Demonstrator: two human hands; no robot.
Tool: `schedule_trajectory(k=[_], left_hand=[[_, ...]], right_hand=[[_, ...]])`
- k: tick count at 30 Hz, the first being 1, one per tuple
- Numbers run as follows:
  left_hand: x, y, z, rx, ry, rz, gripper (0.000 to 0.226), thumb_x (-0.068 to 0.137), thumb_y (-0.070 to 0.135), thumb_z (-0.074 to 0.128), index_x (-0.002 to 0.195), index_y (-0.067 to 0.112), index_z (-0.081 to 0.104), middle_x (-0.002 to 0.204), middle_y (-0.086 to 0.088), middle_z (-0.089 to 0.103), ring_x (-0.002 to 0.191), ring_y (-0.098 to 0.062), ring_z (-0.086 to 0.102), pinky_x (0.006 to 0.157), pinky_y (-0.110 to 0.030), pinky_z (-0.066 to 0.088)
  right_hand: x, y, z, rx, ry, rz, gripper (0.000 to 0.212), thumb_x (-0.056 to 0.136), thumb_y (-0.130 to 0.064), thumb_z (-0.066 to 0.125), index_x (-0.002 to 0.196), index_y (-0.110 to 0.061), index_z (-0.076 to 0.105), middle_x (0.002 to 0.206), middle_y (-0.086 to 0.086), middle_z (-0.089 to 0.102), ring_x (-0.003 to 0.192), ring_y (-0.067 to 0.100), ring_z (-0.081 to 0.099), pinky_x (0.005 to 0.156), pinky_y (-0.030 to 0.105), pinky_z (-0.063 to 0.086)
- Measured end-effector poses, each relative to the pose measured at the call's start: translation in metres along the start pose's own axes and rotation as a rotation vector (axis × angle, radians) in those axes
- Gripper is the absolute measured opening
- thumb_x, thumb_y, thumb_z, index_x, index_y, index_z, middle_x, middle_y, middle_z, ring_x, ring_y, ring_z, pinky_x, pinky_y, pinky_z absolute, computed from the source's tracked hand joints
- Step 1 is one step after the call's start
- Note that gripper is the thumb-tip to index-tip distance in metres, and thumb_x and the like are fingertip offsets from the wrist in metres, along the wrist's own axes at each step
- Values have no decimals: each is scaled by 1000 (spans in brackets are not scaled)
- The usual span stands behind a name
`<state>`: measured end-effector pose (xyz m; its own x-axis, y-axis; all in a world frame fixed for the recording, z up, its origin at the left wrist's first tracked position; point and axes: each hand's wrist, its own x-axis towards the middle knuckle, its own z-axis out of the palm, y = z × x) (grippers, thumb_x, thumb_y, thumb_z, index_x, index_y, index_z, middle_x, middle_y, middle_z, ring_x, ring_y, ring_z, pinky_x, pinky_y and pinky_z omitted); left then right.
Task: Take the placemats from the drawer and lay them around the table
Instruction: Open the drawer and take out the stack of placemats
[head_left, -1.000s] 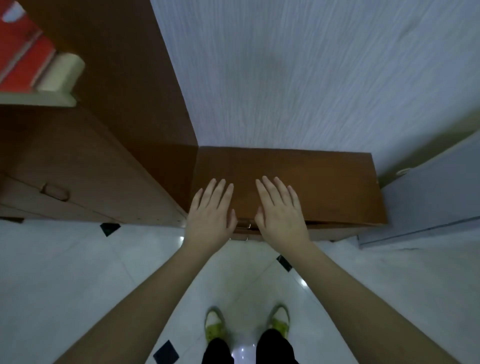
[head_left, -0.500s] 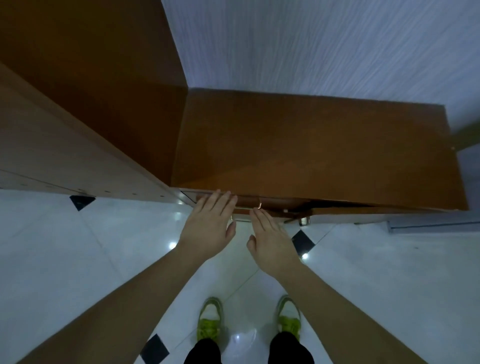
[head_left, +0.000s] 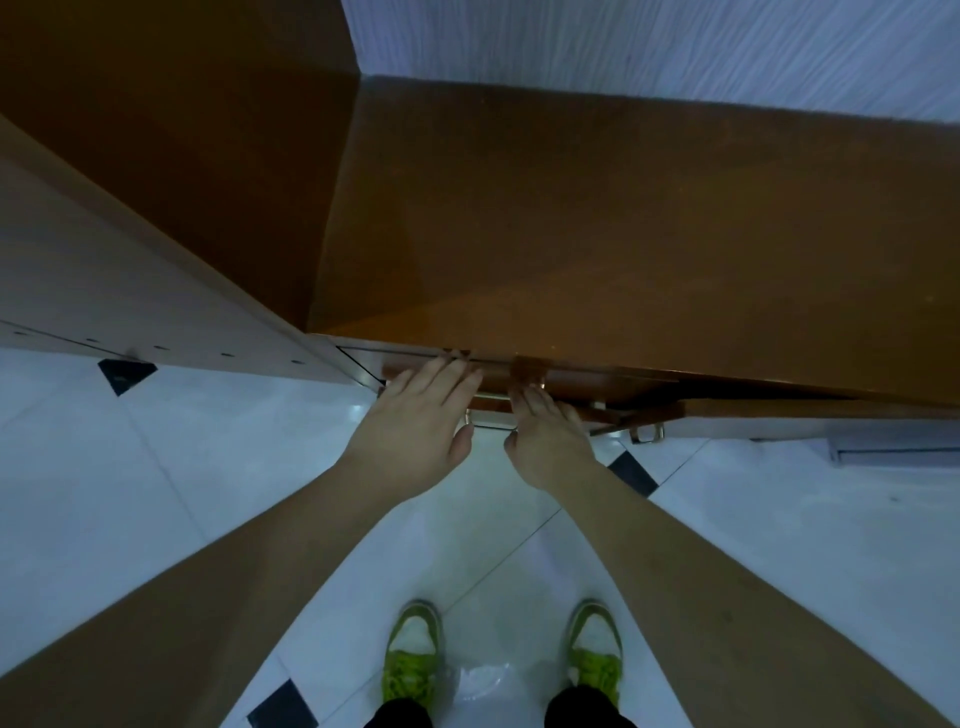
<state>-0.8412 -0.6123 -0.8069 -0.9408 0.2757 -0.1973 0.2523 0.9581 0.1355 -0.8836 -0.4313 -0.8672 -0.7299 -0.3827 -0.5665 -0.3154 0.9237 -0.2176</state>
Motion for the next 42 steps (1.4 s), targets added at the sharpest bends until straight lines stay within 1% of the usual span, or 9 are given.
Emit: schedule_trajectory(k=[6,11,13,17,21,25,30,34,42], left_hand=[[-12,5,8,22,21,20,62,88,35,54,145,11,47,153,-14,41,143,-31,36,112,-46,35],[-22,2,17,39,-5,43,75,80,37,73,144,6,49,144,-15,53,133,-32,50,111,-47,35],[-28,3,23,51,-8,10,79,74,38,78,141,5,52,138,-16,58,126,-33,56,109,-49,39],[-38,6,30,10,17,12,76,73,34,76,138,3,54,128,-15,62,115,-32,60,103,-48,45],[-50,14,36,29,-4,12,73,75,37,59,138,2,54,127,-17,62,113,-34,60,102,-50,44],[-59,15,37,18,-9,26,72,73,36,58,135,1,57,125,-18,63,111,-35,63,99,-51,48],[-68,20,35,-24,21,36,58,83,36,39,123,4,65,111,-13,69,97,-32,67,88,-46,53],[-78,31,33,-32,52,0,45,86,32,39,110,8,68,93,-8,67,81,-29,65,77,-40,53],[-95,49,38,-100,29,-135,37,90,26,36,98,10,68,86,-8,64,77,-31,63,77,-42,52]], right_hand=[[-10,-8,8,49,-32,50,61,101,-26,34,156,-13,10,164,4,10,151,16,6,121,36,6],[-37,-12,25,60,-43,18,62,101,-25,36,156,-12,11,163,4,15,150,18,9,122,36,6],[-50,-14,27,86,-17,7,58,100,-25,38,154,-9,21,159,6,26,147,21,21,120,36,13],[-85,-17,17,194,401,-123,39,91,-23,43,120,-9,66,115,7,66,104,26,62,92,39,48],[-102,10,-4,194,673,-111,35,89,-20,49,118,-9,65,120,9,62,113,24,52,100,42,42],[-104,37,13,125,557,-109,42,93,-25,42,126,-7,61,125,14,61,118,33,55,105,49,41],[-122,44,36,136,464,-132,48,93,-26,40,136,-9,53,131,11,57,121,27,48,110,41,34],[-135,31,46,172,470,-97,47,92,-25,41,133,-7,56,126,11,60,116,28,52,109,44,38],[-153,13,48,241,448,10,46,90,-25,34,121,-8,63,112,9,66,106,27,59,102,45,47]])
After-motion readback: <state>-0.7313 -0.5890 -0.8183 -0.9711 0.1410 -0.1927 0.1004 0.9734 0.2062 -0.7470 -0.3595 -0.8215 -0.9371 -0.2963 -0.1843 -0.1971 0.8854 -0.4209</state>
